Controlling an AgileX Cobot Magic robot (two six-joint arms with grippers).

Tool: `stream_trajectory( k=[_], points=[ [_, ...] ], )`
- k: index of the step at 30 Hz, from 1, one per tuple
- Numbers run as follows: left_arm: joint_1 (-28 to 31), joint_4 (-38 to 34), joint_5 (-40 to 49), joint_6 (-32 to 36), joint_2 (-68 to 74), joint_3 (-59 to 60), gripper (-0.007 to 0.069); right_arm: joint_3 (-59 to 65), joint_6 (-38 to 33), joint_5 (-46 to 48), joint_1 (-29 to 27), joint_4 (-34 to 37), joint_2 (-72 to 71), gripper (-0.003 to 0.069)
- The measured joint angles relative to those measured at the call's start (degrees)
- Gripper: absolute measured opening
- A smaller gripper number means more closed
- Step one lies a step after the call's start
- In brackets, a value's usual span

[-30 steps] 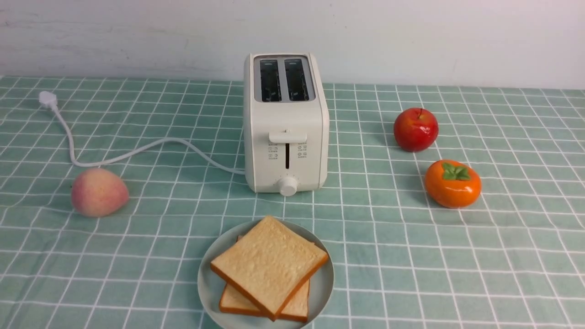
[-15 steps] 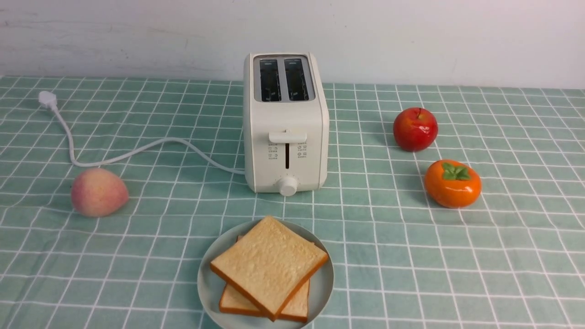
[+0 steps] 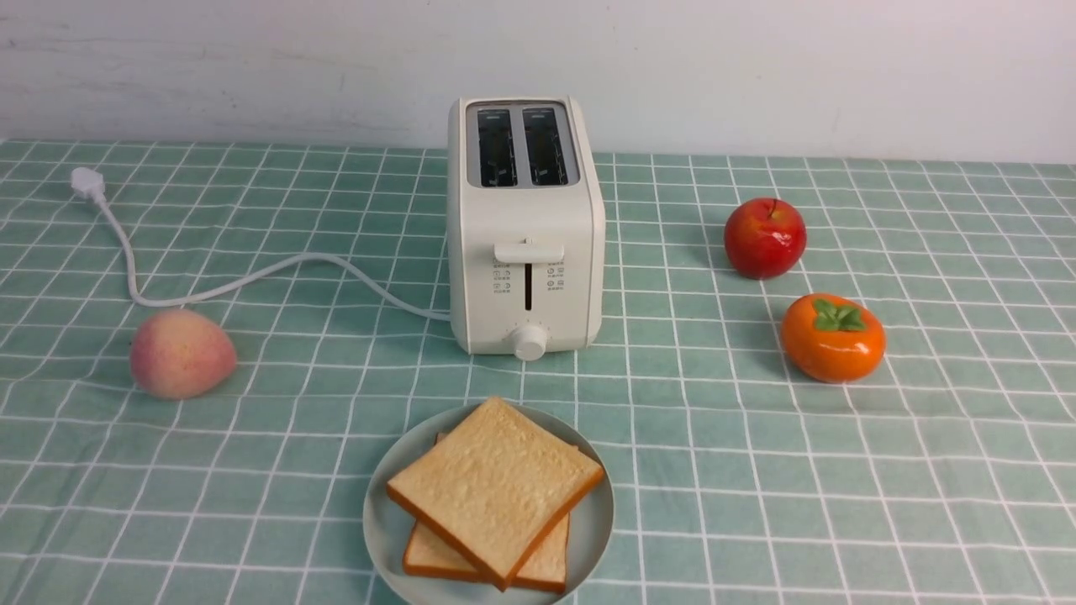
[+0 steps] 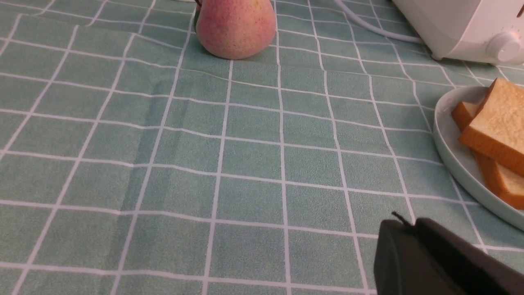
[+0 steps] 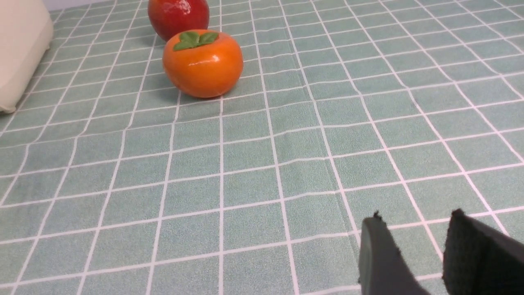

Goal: Take toasted bread from bread machine on blue coffee table place on plate.

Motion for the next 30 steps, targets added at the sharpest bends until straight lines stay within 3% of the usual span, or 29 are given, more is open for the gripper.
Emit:
stream_trajectory(
  k=[30],
  points=[
    [0.0, 0.0, 0.0, 0.0, 0.0, 0.0, 0.0039, 0.0, 0.0, 0.0, 0.0, 0.0, 0.0, 0.0239]
  ],
)
